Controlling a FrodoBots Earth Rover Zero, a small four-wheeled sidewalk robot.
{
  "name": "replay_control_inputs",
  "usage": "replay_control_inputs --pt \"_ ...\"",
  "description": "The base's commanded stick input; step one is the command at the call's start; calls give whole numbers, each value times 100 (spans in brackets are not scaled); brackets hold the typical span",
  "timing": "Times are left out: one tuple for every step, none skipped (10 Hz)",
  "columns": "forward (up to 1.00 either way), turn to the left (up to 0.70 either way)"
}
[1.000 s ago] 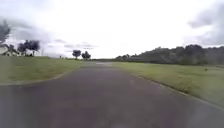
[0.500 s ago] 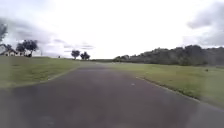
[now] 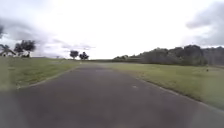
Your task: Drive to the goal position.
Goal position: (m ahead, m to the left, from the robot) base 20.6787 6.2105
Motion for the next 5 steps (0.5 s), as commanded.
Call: replay_control_inputs --pt "70 0" --pt "70 0" --pt "70 0" --pt "70 0" --pt "70 0"
